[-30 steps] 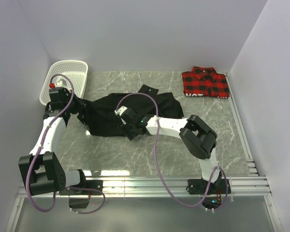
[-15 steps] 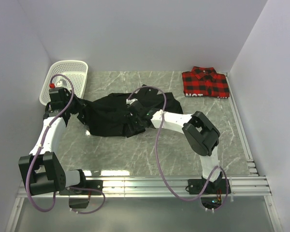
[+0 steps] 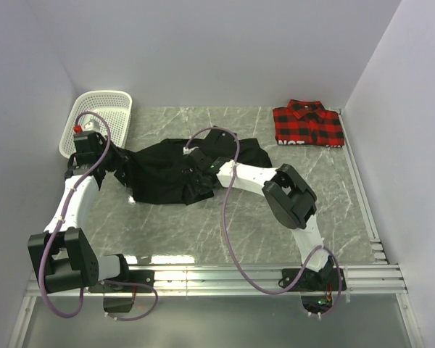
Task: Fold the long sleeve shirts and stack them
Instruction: Flatten the shirt out
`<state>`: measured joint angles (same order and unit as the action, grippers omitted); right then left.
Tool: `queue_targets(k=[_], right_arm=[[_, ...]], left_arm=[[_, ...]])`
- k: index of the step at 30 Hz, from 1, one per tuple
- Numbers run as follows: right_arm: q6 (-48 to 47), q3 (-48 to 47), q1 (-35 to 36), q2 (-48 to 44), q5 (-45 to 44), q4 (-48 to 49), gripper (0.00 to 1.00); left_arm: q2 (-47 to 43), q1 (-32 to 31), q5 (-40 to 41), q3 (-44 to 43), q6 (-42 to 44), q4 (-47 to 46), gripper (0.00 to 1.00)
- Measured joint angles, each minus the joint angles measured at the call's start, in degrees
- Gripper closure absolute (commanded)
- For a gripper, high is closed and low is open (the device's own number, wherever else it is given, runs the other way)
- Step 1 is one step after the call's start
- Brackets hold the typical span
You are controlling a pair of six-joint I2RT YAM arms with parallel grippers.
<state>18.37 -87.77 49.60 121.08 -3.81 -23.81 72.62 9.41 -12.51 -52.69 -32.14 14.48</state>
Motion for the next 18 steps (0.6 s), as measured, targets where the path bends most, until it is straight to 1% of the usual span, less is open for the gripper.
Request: queue_targets(k=[1,3,4,7,8,11,18], right_arm=[[0.0,-0.6,0.0,0.4,-0.3,-0.5,0.51],[0.0,-1.8,0.0,1.1,-0.9,-1.5,0.58],[0.1,-2.3,0.0,1.4,-1.2,-2.0,0.65],[0.2,-3.3,0.0,2.1,-2.1,-3.1,0.78],[0.2,-3.5,0.0,2.1,-2.3,-3.3,0.87],[0.3,-3.5,0.0,2.1,-2.4,-3.4,1.0],[0.0,-3.5,-0.1,2.1,-1.9,-3.3,1.0]], left_arm=[[0.0,0.0,0.0,0.0,0.0,0.0,0.97],[0.0,0.0,0.0,0.0,0.0,0.0,0.97],[0.0,0.0,0.1,0.0,0.0,0.0,0.97],[0.0,0.0,0.3,0.0,0.0,0.0,0.97],[0.0,0.0,0.4,0.0,0.0,0.0,0.97],[0.0,0.0,0.4,0.0,0.0,0.0,0.97],[0.0,0.0,0.5,0.0,0.0,0.0,0.97]])
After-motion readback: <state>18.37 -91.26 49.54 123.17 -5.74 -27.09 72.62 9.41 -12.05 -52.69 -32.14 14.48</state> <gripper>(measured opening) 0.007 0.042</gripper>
